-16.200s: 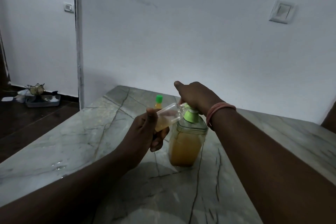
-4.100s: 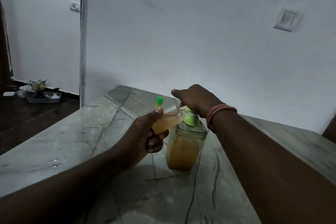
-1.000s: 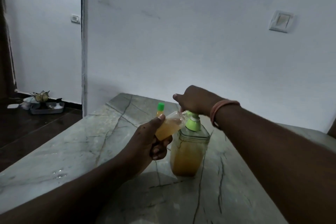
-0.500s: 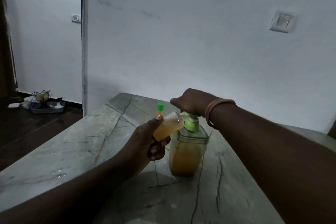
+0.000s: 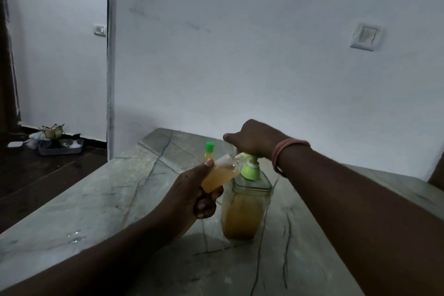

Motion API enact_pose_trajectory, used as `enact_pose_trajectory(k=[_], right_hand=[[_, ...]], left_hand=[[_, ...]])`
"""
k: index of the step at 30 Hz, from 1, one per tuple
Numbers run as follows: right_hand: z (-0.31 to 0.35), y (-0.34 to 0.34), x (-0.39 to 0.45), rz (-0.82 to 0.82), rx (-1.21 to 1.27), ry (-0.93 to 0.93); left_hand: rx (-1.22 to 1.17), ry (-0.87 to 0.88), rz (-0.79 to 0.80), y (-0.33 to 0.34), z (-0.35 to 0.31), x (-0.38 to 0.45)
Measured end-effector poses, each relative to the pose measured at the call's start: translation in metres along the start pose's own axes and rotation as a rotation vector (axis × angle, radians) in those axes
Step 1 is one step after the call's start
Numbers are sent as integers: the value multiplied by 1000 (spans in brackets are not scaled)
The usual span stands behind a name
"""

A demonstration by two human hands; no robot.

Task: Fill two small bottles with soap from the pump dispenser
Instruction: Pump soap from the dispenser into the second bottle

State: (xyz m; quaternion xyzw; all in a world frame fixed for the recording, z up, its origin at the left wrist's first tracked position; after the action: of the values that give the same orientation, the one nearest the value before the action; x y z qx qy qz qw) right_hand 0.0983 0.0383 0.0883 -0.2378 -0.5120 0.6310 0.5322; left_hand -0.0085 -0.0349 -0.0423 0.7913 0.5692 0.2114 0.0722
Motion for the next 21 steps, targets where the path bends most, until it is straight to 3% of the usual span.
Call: enact_pose_trajectory(k=[6, 15, 21], right_hand=[[-13, 8, -3, -50, 158, 51], [-3, 4, -2, 55, 26, 37], [-11, 6, -2, -48, 124, 43]], left_hand=[[-13, 0, -13, -2, 0, 3], [-17, 11, -15, 1, -1, -1], [-12, 0, -5, -1, -2, 2]])
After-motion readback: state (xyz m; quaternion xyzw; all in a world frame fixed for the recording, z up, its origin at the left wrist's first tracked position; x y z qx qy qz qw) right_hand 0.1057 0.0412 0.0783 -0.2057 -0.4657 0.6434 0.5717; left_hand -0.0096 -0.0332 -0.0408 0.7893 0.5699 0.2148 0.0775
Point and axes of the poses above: each hand's wrist, its own x-axis towards the middle knuckle, its own y-axis out of the palm, z = x × y, the point moved 8 cm from there along x, towards the middle knuckle, and after that the axes turned 5 degrees about -y, right-handed, at the moved point
